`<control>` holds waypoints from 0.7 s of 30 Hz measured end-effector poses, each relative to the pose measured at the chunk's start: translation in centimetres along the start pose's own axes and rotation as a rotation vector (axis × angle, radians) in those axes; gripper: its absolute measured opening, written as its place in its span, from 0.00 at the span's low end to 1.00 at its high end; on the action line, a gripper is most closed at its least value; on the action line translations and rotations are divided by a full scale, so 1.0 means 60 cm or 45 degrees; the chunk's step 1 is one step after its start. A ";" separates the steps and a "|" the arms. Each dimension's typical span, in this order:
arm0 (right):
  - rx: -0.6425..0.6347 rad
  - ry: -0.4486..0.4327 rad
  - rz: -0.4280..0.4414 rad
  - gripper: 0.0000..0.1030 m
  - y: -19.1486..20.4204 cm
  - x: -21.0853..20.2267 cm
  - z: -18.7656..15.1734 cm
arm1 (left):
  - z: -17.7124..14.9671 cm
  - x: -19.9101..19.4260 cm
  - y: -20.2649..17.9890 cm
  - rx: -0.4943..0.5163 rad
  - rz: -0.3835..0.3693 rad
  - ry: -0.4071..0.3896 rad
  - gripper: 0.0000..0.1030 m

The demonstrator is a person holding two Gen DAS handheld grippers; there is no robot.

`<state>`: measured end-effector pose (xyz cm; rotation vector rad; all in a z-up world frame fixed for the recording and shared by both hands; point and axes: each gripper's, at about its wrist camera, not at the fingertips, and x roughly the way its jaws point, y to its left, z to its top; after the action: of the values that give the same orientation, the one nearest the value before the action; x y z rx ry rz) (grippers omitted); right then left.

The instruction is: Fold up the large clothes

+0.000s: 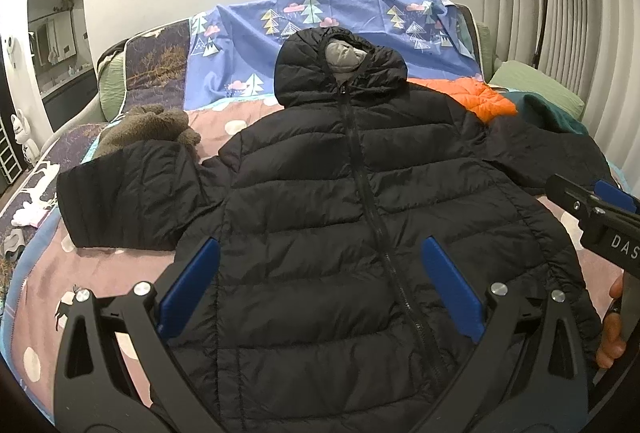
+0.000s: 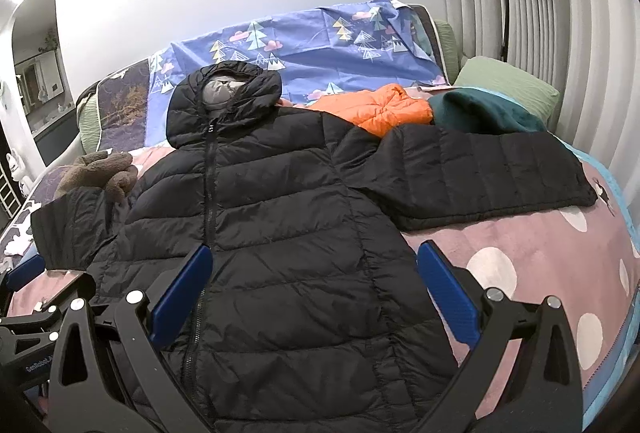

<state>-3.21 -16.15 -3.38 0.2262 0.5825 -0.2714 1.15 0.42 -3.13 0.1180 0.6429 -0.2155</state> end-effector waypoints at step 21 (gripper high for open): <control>-0.022 0.013 0.045 0.99 0.000 0.017 -0.002 | -0.003 0.028 0.012 -0.007 0.025 0.050 0.98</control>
<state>-2.48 -16.33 -4.05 0.2210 0.5904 -0.2311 2.53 0.85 -4.25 0.1235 0.6810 -0.1930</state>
